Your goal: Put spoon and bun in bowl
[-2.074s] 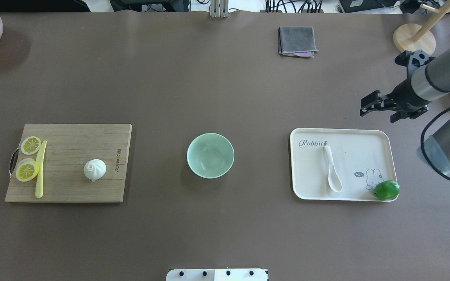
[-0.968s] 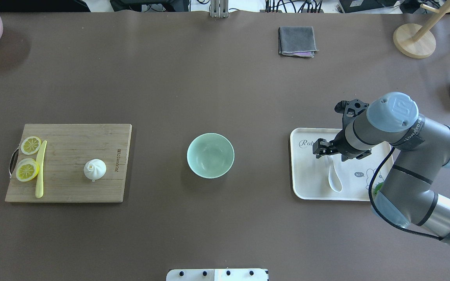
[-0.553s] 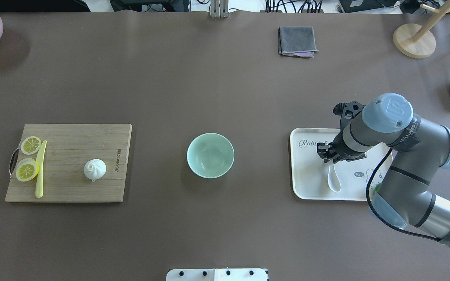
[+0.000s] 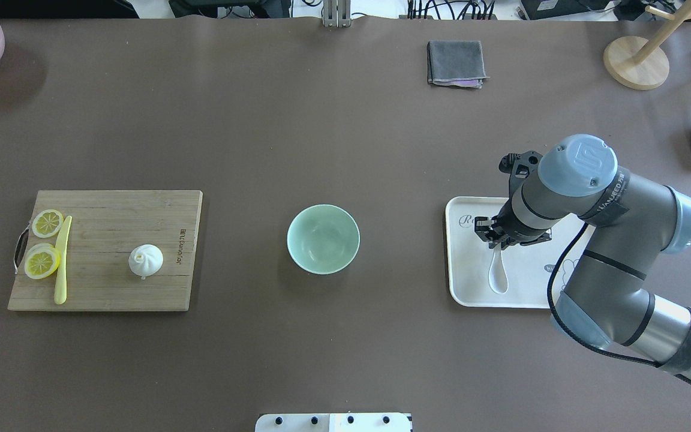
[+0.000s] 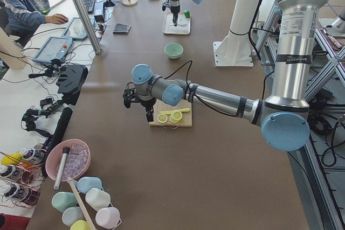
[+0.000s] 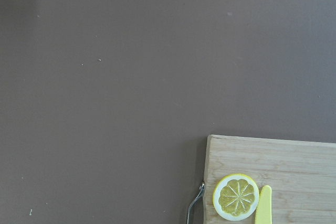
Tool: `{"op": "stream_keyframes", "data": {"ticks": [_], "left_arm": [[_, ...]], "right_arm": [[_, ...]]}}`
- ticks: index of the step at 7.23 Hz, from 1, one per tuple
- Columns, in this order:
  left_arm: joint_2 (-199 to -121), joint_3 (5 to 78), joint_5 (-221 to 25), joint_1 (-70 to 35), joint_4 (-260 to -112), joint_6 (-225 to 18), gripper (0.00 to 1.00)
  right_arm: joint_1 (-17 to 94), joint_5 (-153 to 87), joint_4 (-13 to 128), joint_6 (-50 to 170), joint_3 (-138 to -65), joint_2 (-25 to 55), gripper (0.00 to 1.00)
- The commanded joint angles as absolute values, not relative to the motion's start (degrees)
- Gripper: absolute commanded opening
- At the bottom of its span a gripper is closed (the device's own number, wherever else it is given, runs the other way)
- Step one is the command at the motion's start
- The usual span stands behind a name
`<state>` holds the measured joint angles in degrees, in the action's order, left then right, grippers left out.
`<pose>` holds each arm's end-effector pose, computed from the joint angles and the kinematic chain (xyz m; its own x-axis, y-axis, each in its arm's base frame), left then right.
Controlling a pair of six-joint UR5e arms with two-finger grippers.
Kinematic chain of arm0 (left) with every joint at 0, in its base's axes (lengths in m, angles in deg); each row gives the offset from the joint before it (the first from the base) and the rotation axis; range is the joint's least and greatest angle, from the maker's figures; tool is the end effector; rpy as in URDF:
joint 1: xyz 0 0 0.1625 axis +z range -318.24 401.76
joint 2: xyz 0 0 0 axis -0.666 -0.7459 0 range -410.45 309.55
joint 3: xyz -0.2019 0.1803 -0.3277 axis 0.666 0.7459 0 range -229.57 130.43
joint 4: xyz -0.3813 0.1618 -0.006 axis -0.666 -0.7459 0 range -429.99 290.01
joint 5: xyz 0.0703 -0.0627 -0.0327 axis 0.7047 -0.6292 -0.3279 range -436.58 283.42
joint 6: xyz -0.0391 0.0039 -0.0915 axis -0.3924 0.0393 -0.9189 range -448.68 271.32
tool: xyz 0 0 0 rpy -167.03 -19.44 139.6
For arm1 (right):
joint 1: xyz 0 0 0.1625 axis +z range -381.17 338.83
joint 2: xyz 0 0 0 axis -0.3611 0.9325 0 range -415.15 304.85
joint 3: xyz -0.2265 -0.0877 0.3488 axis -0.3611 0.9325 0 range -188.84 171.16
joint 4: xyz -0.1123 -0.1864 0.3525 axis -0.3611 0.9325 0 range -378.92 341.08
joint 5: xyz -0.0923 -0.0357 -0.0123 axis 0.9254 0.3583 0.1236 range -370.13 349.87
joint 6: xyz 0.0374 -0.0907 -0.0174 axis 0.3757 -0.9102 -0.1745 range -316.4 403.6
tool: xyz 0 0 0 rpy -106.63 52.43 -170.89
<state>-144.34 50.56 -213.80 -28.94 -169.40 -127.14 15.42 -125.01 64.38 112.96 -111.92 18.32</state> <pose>0.1177 -0.5180 0.5139 0.6150 -0.1470 -0.7747 0.1013 0.9891 -0.1072 -0.4240 -0.4285 0.3899 0.7255 0.1402 0.6738 -0.0906 0.9900 -0.1084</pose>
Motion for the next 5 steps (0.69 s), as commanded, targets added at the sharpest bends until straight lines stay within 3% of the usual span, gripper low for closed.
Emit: {"op": "stream_keyframes", "data": {"ticks": [1,5], "left_arm": [[-150.1,51.2,-208.3,-19.9,-169.2,-138.9,0.98],[-151.4,53.2,-204.9,-10.0,-169.1,-146.7,0.98]], "right_arm": [[15.0,-124.8,68.1,119.6,-110.9,12.1,0.0],[9.6,-119.7,72.3,139.5,-105.6,-3.9,0.0]]}}
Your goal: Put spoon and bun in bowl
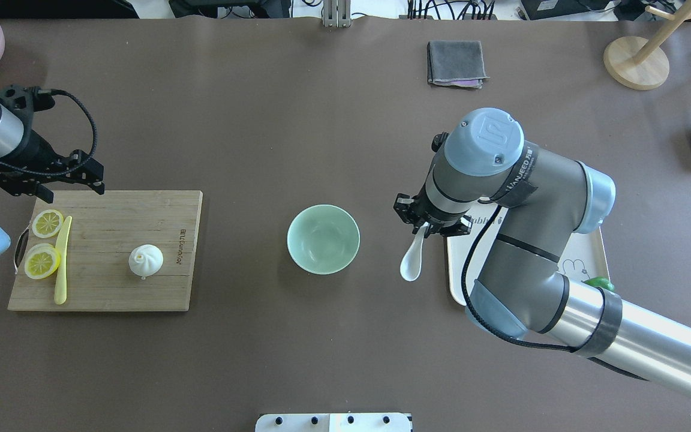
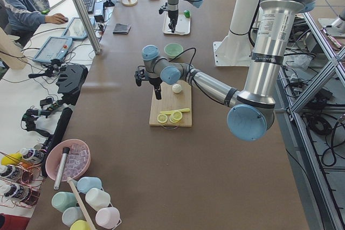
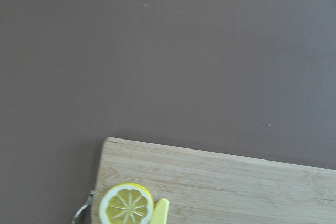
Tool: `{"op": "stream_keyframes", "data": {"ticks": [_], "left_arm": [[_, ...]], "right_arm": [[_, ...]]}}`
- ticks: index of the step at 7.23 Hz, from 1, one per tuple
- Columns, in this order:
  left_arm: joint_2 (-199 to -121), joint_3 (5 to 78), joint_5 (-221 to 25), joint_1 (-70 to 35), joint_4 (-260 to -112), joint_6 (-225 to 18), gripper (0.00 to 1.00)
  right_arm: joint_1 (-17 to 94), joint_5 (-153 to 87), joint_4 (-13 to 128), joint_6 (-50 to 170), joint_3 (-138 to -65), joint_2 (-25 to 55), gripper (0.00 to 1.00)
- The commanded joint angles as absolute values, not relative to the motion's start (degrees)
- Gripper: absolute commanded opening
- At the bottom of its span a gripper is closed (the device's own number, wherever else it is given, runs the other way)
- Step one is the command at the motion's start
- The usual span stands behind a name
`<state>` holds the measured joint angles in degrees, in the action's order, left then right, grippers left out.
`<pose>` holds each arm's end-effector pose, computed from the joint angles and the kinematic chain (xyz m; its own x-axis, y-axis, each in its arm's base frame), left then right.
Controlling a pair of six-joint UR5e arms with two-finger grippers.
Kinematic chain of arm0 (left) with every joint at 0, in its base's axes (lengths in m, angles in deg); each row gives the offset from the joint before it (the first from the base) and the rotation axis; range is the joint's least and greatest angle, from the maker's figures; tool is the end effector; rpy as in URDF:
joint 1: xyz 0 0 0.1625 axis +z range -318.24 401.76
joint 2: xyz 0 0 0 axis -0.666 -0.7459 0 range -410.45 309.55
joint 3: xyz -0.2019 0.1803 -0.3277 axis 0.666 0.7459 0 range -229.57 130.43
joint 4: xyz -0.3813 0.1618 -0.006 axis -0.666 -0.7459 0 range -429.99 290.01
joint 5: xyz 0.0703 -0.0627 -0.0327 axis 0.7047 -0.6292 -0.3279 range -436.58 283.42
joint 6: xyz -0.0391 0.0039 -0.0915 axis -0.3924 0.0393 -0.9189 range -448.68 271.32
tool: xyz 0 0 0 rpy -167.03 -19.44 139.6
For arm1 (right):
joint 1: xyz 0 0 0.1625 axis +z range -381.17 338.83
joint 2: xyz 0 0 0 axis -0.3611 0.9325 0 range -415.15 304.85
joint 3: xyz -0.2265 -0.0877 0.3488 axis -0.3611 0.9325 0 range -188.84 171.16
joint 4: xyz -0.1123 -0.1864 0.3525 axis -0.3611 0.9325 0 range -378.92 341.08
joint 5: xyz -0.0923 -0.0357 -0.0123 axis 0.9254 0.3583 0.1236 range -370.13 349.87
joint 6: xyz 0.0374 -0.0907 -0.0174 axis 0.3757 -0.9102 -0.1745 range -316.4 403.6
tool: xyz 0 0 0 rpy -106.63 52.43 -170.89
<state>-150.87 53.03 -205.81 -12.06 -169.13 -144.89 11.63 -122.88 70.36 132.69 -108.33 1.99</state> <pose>0.2759 -0.4962 0.4393 0.6524 -0.1623 -0.7403 0.0766 0.9859 -0.1487 -0.5002 -0.4350 0.2543 0.6183 0.3809 0.6874 -0.2676 0.9245 -0.2715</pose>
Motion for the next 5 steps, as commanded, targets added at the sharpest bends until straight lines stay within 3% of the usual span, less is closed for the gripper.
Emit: {"op": "stream_keyframes", "data": {"ticks": [1,5], "left_arm": [[-151.4,53.4,-204.7,-9.7,-169.1,-147.6,0.98],[-152.7,56.1,-204.5,-6.2,-169.0,-153.6,0.98]], "right_arm": [[8.8,-118.4,72.2,144.7,-101.7,-8.3,0.0],[7.7,-113.2,72.0,150.5,-95.6,-13.5,0.0]]}}
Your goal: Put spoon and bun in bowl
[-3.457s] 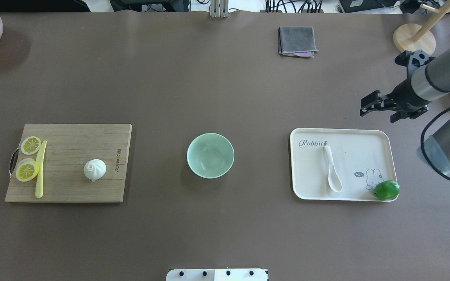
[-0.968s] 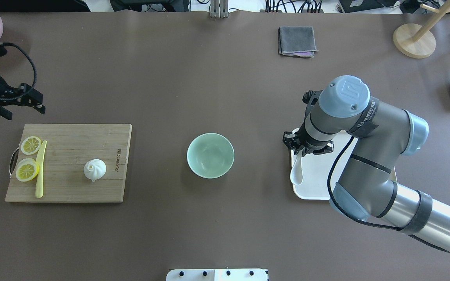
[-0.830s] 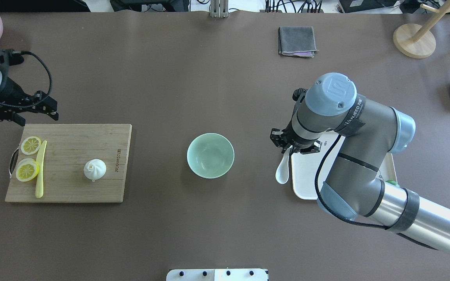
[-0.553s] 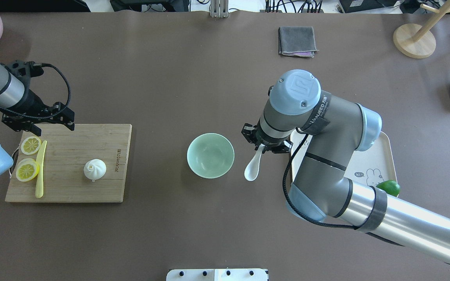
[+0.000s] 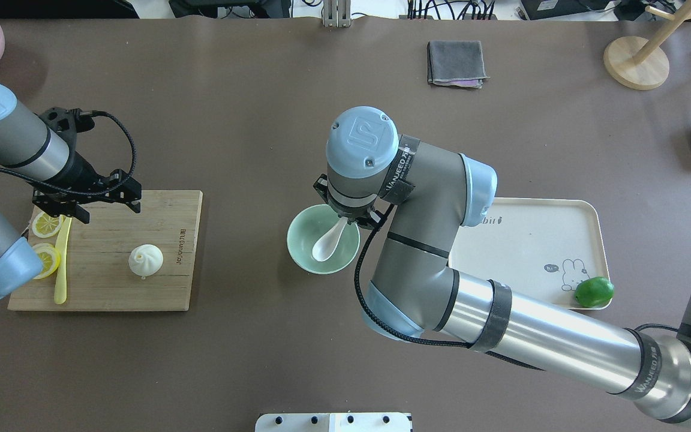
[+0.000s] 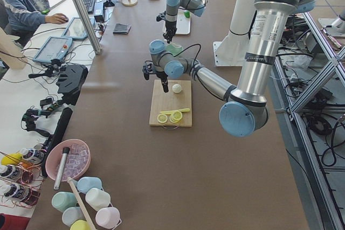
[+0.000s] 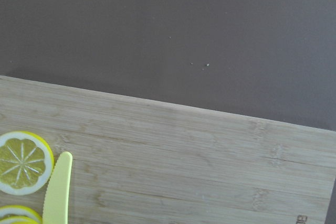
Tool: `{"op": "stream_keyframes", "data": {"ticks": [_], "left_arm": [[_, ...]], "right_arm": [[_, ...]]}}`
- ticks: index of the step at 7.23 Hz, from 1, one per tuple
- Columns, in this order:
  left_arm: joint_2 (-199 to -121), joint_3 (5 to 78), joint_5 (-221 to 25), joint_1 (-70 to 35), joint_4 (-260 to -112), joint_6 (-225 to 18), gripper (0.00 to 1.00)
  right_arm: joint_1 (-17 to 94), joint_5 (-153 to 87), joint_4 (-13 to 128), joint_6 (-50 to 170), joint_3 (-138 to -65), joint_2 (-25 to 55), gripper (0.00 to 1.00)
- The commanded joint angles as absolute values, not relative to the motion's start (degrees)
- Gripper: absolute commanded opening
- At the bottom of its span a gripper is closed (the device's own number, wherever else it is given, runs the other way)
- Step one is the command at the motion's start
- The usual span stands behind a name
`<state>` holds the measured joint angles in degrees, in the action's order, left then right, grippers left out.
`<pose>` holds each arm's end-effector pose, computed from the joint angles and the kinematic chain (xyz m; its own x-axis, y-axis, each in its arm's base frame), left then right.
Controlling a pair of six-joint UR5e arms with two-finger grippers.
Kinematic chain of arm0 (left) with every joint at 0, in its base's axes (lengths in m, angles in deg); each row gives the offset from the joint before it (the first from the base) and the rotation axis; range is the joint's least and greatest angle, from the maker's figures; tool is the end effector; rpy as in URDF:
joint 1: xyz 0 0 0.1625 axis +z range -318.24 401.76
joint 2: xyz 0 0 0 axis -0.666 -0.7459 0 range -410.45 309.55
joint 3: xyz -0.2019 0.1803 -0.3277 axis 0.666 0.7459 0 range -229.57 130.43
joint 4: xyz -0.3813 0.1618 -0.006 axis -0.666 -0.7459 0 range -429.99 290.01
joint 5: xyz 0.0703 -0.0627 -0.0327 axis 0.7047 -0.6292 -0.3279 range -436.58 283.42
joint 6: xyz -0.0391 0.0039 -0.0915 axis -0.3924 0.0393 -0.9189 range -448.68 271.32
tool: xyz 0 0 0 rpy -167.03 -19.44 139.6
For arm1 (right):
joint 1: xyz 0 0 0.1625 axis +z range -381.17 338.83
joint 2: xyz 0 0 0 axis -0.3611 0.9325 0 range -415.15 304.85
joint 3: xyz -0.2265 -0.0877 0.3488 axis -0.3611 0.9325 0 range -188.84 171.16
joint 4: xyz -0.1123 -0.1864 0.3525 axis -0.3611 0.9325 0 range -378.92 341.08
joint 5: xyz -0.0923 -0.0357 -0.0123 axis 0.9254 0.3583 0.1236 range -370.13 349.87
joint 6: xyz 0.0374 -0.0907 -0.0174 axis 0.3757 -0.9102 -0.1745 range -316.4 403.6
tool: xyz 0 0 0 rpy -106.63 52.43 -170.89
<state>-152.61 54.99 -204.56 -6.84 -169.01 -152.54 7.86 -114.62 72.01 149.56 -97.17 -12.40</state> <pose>0.3208 -0.4726 0.4070 0.6375 -0.1980 -0.7446 0.0809 0.9783 -0.1908 -0.5817 -0.4467 0.1694 0.5111 0.5880 0.6269 -0.4748 0.8012 -0.3643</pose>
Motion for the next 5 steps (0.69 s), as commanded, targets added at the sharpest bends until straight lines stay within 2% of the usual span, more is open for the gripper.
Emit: {"op": "stream_keyframes", "data": {"ticks": [1,2,5], "left_arm": [[-152.5,56.9,-203.2,-5.1,-168.8,-154.8,0.98],[-152.4,57.4,-201.2,-2.9,-168.9,-157.2,0.98],[-151.6,57.4,-198.9,2.1,-168.9,-160.4,0.97]], "right_arm": [[7.7,-113.0,72.0,150.5,-95.6,-13.5,0.0],[7.7,-113.0,72.0,150.0,-95.6,-13.4,0.99],[9.3,-114.2,72.2,147.2,-100.6,-10.5,1.0]]}}
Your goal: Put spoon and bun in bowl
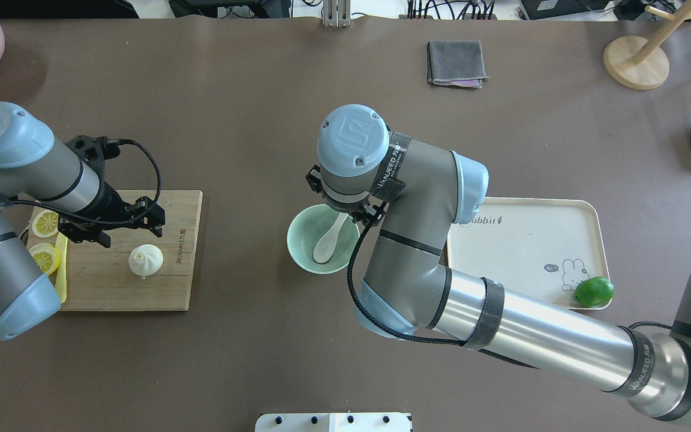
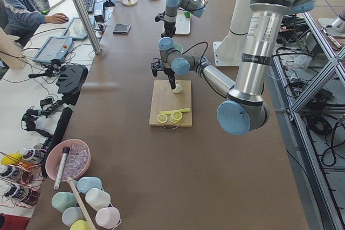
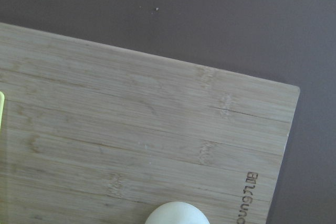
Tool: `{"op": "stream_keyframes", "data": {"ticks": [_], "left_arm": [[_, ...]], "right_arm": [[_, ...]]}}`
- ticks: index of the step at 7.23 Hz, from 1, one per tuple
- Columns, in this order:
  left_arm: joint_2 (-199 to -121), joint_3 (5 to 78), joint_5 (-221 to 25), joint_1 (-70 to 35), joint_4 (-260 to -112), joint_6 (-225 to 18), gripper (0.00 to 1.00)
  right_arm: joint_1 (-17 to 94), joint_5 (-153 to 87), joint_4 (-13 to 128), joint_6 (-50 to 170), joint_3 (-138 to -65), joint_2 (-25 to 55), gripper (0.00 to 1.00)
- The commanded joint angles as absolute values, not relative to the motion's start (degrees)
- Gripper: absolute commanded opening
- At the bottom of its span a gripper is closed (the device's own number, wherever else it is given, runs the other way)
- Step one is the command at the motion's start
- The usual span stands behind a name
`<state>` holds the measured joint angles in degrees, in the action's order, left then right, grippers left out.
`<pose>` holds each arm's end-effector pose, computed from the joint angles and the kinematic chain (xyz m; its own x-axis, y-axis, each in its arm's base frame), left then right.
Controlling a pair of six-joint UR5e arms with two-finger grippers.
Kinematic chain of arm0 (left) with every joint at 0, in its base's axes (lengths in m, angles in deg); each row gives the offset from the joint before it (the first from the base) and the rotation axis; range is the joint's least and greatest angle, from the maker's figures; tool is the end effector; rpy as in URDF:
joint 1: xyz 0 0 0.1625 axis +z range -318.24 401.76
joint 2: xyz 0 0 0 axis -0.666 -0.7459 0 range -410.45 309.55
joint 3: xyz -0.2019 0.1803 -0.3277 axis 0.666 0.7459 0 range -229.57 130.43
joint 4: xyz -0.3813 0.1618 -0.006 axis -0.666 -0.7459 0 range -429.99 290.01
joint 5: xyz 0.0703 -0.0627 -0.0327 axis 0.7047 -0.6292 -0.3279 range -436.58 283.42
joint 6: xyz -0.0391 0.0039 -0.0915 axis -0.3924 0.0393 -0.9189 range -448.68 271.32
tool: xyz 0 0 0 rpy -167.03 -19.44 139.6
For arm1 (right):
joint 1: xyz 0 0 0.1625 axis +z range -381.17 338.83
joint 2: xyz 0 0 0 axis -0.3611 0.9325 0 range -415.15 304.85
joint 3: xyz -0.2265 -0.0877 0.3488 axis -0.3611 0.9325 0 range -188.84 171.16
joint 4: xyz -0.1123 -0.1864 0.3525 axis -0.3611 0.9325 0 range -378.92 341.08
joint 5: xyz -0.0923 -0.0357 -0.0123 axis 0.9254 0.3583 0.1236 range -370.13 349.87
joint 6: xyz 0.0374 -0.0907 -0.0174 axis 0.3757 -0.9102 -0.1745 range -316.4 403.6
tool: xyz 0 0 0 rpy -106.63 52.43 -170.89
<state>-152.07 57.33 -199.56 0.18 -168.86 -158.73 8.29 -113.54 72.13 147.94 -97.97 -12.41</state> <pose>0.3666 -0.4309 0.3973 0.6641 -0.2066 -0.7185 0.0881 0.9760 -0.1991 -0.5743 -0.4508 0.1641 0.5100 0.5646 0.6489 -0.4758 0.8137 -0.3341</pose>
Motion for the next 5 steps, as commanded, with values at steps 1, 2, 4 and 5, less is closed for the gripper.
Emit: {"op": "stream_keyframes", "data": {"ticks": [1,2,4,5], "left_arm": [[-151.0,57.9,-196.0,4.9,-169.0,-161.5,0.96],[-150.8,58.3,-195.2,6.0,-169.0,-162.4,0.79],[-150.5,58.1,-195.1,6.3,-169.0,-162.6,0.36],[-150.6,58.0,-195.1,6.3,-169.0,-162.6,0.17]], "right_arm": [[10.4,-115.5,72.3,144.5,-103.3,-7.6,1.0],[11.5,-116.7,72.2,142.8,-104.4,-6.1,1.0],[12.7,-117.6,72.2,142.1,-104.4,-5.9,1.0],[13.4,-117.8,72.3,142.0,-104.5,-5.7,1.0]]}}
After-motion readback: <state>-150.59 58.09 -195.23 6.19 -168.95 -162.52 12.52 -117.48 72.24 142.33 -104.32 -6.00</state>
